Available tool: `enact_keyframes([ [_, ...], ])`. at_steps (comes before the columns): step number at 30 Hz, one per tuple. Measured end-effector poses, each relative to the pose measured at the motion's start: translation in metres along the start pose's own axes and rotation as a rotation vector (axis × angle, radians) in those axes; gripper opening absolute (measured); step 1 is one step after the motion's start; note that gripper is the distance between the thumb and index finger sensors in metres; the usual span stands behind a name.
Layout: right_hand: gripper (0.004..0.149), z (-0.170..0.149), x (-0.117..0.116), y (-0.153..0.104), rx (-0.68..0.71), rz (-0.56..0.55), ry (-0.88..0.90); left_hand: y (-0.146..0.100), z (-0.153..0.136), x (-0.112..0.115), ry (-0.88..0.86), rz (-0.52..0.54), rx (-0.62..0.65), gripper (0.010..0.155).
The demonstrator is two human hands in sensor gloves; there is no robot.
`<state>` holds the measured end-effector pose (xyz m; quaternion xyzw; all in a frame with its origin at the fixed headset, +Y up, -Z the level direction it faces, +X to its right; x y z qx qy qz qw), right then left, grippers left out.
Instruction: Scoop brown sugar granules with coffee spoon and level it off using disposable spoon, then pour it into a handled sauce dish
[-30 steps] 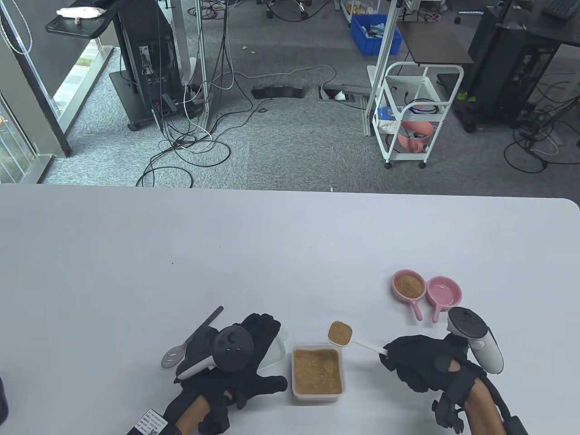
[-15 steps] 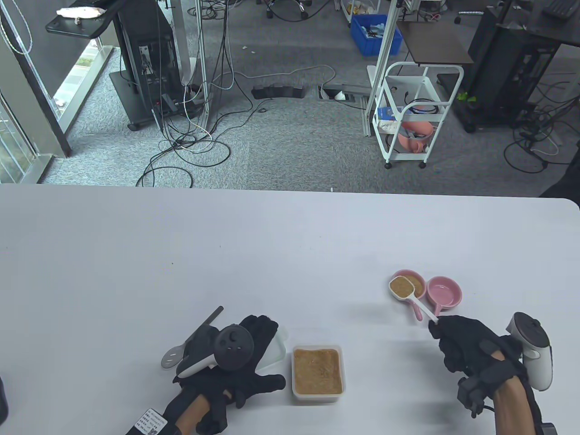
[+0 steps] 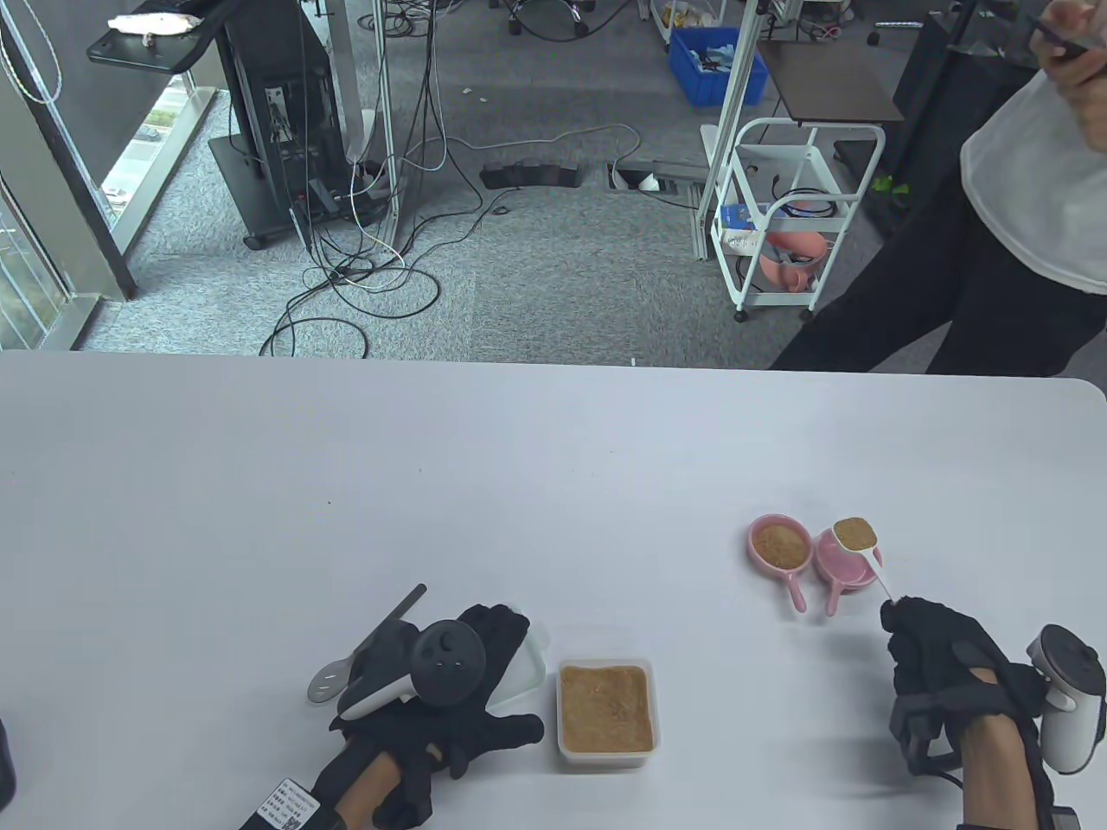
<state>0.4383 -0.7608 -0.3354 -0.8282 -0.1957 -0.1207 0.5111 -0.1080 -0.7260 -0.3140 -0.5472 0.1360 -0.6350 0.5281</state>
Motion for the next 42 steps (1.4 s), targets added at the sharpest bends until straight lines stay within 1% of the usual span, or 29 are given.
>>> enact_keyframes([
  [4, 0.044, -0.003, 0.006, 0.003, -0.009, -0.076, -0.055, 0.000, 0.000, 0.000, 0.001, -0.004, -0.004, 0.109],
  [8, 0.044, 0.000, 0.009, 0.002, 0.014, -0.155, -0.173, 0.000, 0.000, 0.000, 0.002, -0.008, -0.006, 0.109],
  [19, 0.043, 0.017, 0.003, -0.003, 0.113, -0.261, -0.412, 0.000, -0.001, 0.001, 0.004, -0.010, -0.008, 0.109],
  [30, 0.043, 0.032, -0.006, -0.009, 0.213, -0.336, -0.581, 0.000, -0.001, 0.000, 0.004, -0.007, -0.007, 0.109],
  [42, 0.042, 0.054, -0.019, -0.024, 0.377, -0.449, -0.799, 0.000, -0.001, 0.001, 0.007, -0.015, -0.010, 0.108],
])
Point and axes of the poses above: the tracker on the back of each hand, its own z axis roughly to the thumb side, its own y axis roughly from the wrist to the fingertips, x = y × z, the point moved 4 cm from there along y, roughly from the wrist to the fingertips, and after that the axes turned 12 degrees about -z, right-handed, at the moved point
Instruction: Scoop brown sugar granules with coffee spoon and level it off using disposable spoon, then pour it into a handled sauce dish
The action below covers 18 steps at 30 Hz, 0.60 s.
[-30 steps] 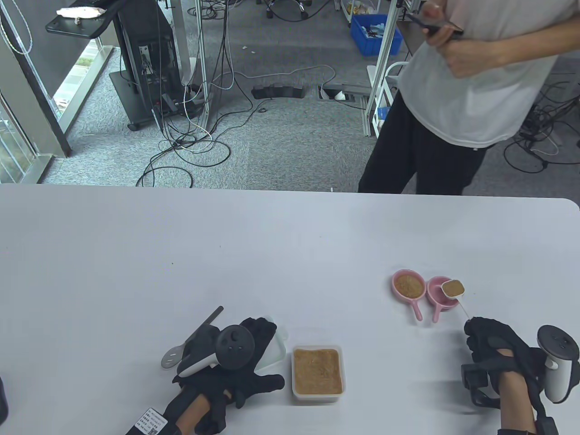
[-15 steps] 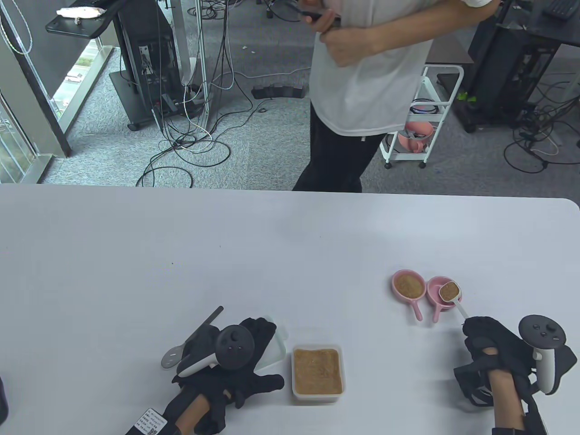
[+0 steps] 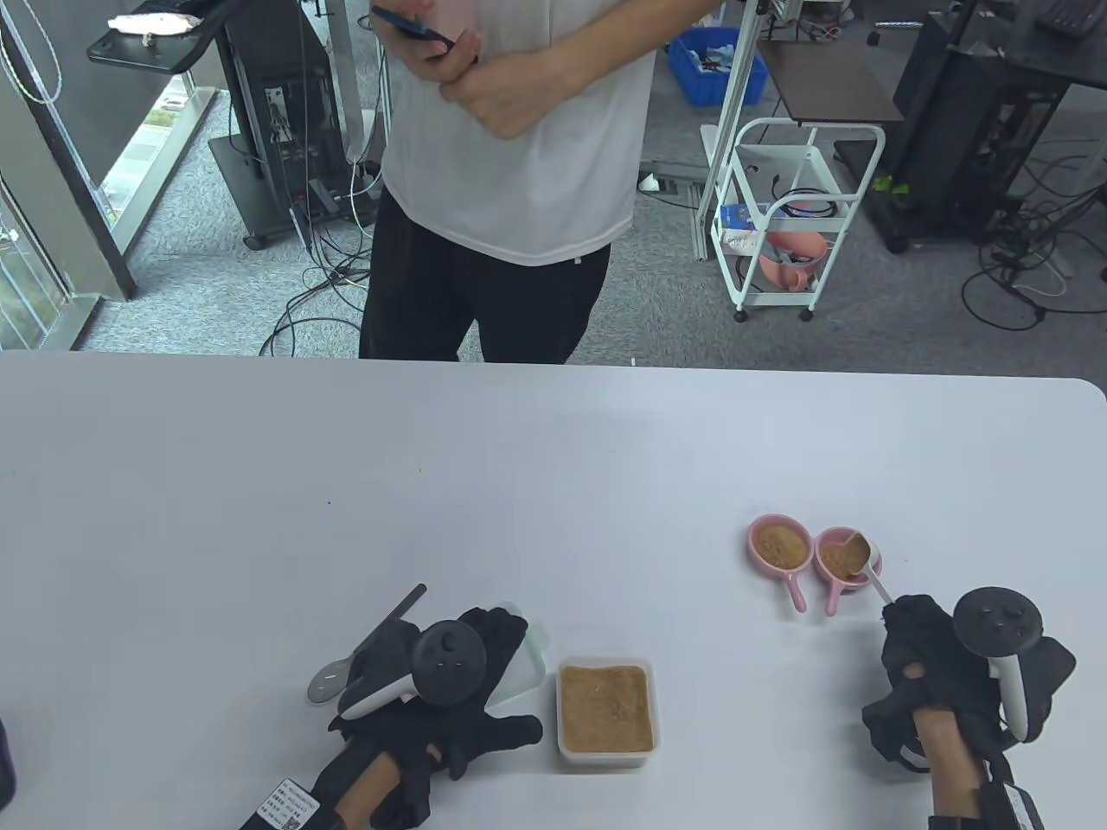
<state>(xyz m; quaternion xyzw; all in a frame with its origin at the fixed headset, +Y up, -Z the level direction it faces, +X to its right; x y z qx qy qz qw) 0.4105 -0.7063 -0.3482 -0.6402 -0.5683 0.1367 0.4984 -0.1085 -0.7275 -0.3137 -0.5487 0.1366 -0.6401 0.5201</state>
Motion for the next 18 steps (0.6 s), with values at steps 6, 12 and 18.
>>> enact_keyframes([
  [6, 0.042, 0.010, 0.005, -0.003, 0.055, -0.051, -0.063, 0.000, 0.000, 0.001, 0.002, -0.003, -0.001, 0.109],
  [12, 0.042, 0.018, 0.006, -0.006, 0.097, -0.088, -0.123, 0.000, 0.000, 0.001, 0.003, -0.005, 0.000, 0.109],
  [18, 0.042, 0.028, 0.010, -0.010, 0.153, -0.142, -0.194, 0.000, 0.000, 0.001, 0.004, -0.005, 0.000, 0.109],
])
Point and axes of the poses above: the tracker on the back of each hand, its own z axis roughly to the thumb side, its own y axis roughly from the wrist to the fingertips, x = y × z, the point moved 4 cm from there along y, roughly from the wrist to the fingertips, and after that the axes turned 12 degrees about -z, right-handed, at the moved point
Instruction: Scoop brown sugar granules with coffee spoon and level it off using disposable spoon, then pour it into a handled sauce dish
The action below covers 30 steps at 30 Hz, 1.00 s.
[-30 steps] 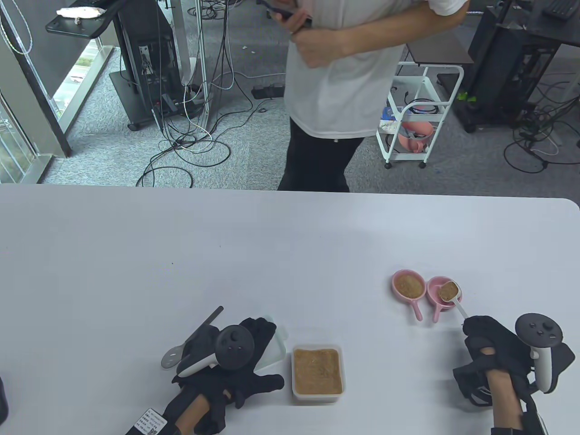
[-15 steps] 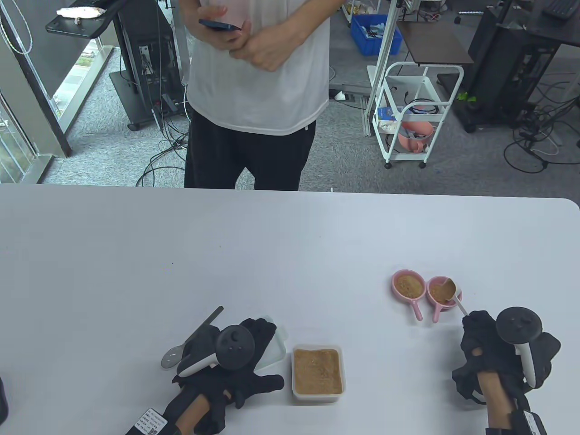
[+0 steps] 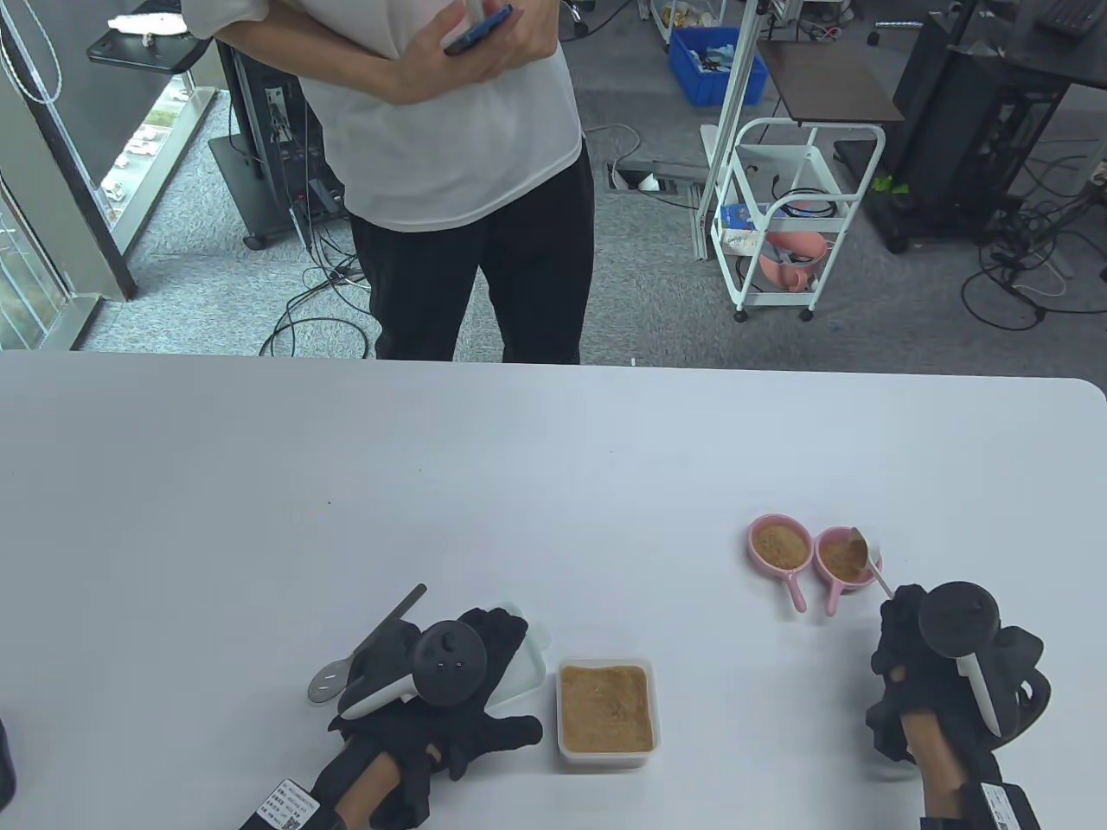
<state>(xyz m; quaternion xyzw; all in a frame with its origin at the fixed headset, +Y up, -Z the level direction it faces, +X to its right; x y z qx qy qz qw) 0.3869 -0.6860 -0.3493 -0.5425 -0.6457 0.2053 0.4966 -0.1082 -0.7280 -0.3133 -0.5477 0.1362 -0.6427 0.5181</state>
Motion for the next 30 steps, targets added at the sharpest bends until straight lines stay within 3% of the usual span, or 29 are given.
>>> enact_keyframes([
  [9, 0.042, 0.015, 0.007, -0.005, 0.081, -0.085, -0.093, 0.000, 0.000, 0.000, 0.000, -0.001, 0.000, 0.109],
  [30, 0.041, 0.024, 0.010, -0.009, 0.131, -0.161, -0.160, 0.001, -0.001, 0.001, 0.003, -0.009, -0.002, 0.109],
])
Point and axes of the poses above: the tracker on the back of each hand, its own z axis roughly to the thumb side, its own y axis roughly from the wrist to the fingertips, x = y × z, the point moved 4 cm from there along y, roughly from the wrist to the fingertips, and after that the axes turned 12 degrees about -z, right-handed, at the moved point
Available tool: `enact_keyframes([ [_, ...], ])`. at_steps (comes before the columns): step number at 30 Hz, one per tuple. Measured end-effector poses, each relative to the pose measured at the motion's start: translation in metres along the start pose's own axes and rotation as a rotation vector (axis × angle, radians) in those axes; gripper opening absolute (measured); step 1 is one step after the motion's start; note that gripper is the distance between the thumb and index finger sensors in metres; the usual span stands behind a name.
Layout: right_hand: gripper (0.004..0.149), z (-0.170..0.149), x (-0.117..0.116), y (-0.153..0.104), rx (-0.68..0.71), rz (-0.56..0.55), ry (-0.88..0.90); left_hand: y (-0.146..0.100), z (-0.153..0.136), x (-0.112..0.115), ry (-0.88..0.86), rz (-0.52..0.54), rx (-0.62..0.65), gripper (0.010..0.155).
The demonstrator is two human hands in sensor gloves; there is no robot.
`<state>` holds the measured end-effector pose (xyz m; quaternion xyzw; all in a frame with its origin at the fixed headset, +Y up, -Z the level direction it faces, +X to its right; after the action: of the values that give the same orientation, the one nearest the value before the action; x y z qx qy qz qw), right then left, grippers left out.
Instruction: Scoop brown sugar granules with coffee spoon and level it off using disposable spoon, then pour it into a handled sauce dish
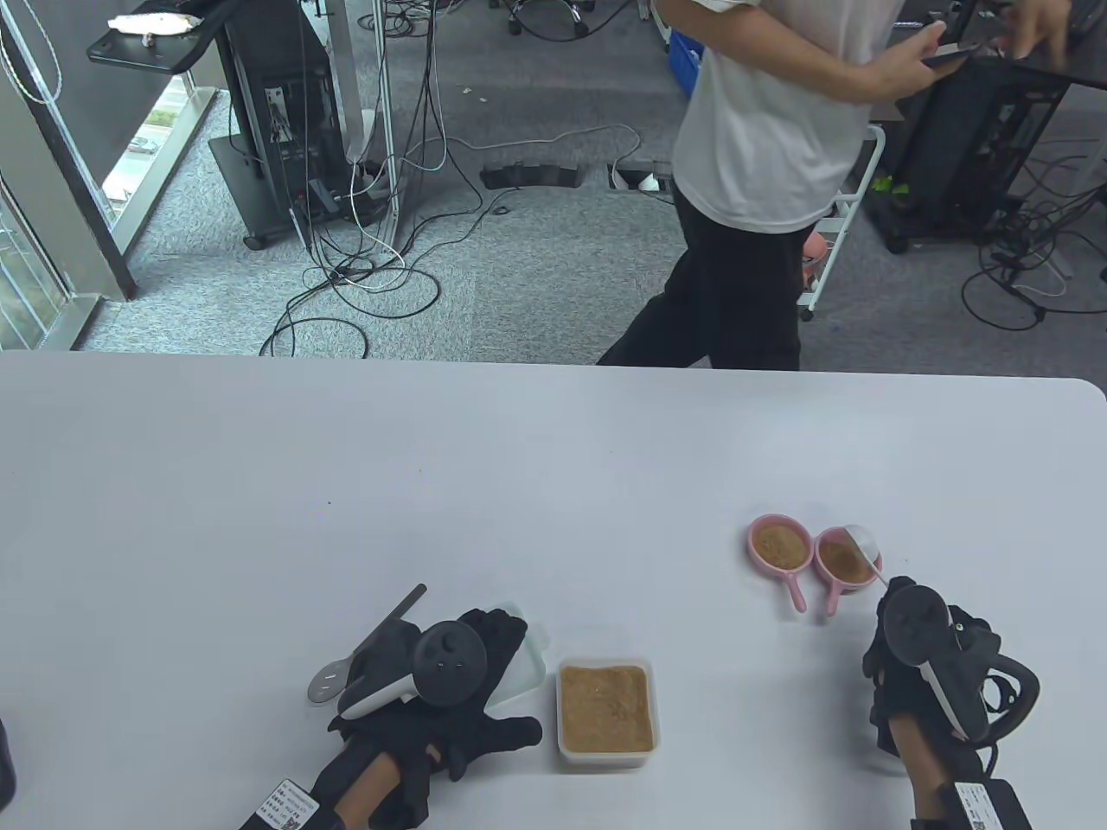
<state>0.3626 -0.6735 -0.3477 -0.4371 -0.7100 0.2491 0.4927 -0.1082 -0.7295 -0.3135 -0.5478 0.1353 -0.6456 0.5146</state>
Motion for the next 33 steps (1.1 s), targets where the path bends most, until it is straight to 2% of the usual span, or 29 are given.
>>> enact_keyframes([
  [7, 0.041, -0.001, 0.001, -0.001, -0.012, -0.020, 0.020, 0.000, 0.000, 0.000, 0.001, -0.002, -0.001, 0.109],
  [15, 0.041, -0.011, -0.004, -0.001, -0.071, 0.017, 0.082, 0.000, 0.000, 0.001, 0.003, -0.004, -0.004, 0.109],
  [25, 0.043, -0.042, -0.022, 0.001, -0.261, 0.149, 0.328, 0.001, -0.001, 0.001, -0.003, -0.007, -0.005, 0.109],
  [33, 0.043, -0.059, -0.029, -0.006, -0.430, 0.285, 0.675, 0.001, 0.004, 0.001, 0.005, -0.002, 0.010, 0.109],
])
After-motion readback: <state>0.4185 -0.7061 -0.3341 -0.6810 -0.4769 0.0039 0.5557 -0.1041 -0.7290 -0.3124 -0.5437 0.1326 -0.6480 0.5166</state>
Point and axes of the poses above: the tracker on the back of each hand, its own z axis roughly to the thumb side, its own y axis roughly from the wrist to the fingertips, x = y × z, the point moved 4 cm from there along y, roughly from the wrist to the fingertips, and after that the axes turned 12 degrees about -z, right-handed, at the moved point
